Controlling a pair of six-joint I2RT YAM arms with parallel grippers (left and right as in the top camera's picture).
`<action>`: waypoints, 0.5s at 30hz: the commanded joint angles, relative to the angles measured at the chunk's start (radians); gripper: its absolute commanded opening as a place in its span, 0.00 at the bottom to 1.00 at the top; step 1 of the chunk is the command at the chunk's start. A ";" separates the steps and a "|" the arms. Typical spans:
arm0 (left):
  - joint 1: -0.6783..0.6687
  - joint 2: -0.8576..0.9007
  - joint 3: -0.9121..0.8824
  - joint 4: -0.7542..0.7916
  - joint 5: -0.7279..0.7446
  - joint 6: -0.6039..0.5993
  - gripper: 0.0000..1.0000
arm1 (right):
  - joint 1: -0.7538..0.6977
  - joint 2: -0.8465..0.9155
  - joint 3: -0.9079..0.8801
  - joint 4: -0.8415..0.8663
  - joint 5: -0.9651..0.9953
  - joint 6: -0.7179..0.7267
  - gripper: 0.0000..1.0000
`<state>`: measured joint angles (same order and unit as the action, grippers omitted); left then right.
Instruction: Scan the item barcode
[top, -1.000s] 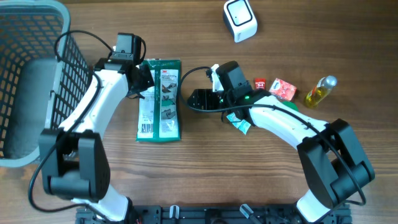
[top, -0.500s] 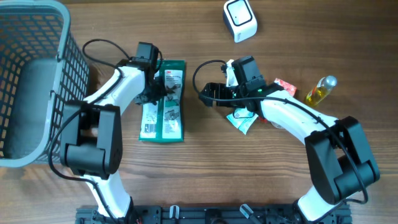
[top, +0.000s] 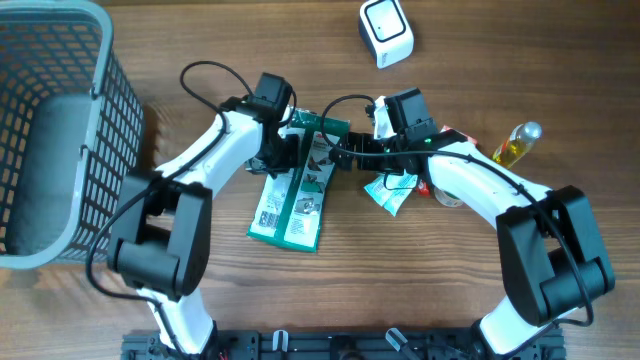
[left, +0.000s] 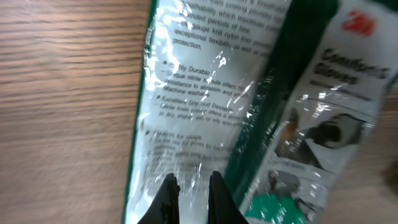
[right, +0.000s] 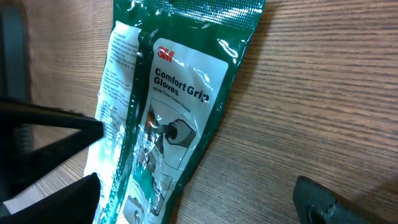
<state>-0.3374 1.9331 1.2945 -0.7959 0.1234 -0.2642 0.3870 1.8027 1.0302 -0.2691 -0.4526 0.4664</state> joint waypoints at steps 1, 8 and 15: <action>0.013 -0.038 0.013 -0.018 0.018 -0.013 0.04 | 0.000 0.007 -0.009 -0.005 -0.021 -0.018 1.00; 0.013 -0.019 -0.072 -0.034 0.010 -0.013 0.06 | 0.001 0.008 -0.009 -0.016 -0.050 0.008 1.00; 0.013 -0.019 -0.178 0.045 -0.016 -0.013 0.06 | 0.003 0.074 -0.009 0.019 -0.115 0.027 0.99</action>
<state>-0.3279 1.9003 1.1744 -0.7830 0.1257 -0.2680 0.3870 1.8202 1.0298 -0.2657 -0.5125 0.4717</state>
